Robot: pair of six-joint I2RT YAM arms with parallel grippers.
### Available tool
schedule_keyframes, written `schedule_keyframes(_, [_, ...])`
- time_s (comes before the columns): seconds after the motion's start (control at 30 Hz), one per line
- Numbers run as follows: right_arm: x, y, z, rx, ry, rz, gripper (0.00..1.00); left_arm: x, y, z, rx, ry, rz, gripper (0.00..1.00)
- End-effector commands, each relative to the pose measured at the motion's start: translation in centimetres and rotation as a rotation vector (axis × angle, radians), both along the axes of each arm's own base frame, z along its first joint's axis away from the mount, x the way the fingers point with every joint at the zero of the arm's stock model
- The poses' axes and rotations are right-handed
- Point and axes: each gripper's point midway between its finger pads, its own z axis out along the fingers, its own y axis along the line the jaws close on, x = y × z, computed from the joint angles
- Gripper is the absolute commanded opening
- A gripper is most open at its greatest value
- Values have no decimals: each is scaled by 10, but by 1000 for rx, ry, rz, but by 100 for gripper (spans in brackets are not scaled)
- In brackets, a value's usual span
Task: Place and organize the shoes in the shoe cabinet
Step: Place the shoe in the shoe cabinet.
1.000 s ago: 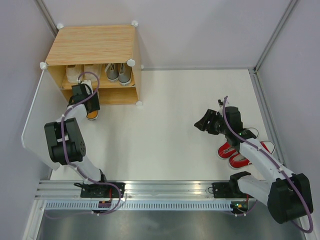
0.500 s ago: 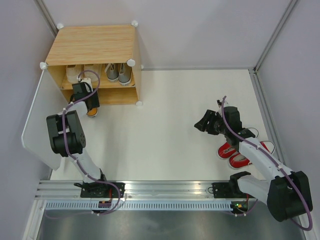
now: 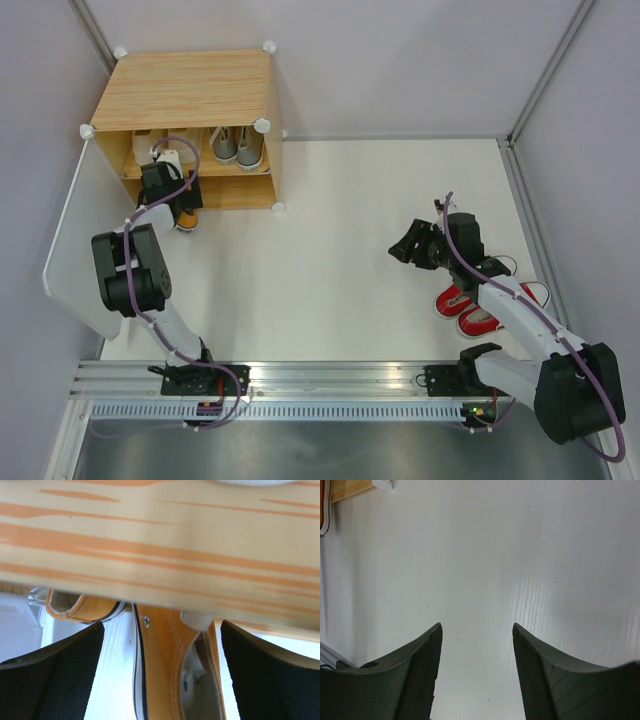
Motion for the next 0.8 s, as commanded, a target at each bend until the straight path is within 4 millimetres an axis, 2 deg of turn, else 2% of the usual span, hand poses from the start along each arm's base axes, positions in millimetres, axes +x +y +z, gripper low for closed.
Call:
schedule_keyframes(0.0, [7,5,24,16,-91,25,63,2,-1,41,3,-120,4,100])
schedule_keyframes(0.13, [4,7,27,18,-102,33,63,-7,-8,48,-19,-136,-13,98])
schedule_keyframes(0.27, [2,9,31,13,-114,43,63,-14,-16,40,-46,-108,-34,98])
schedule_keyframes(0.4, [0,12,30,5,-116,48,64,-14,-28,29,-56,-72,-77,99])
schedule_keyframes(0.43, [0,12,30,2,-117,48,63,-13,-29,19,-52,-39,-73,99])
schedule_keyframes(0.47, [0,12,30,1,-119,49,64,-9,-32,20,-38,-30,-77,99])
schedule_keyframes(0.53, [0,13,30,-2,-119,52,63,-9,-31,7,-28,20,-63,98])
schedule_keyframes(0.73, [0,13,28,-10,-114,51,64,-11,-25,-2,78,67,-16,93])
schedule_keyframes(0.77, [0,13,27,-12,-113,51,63,-14,-27,-9,101,105,-20,93])
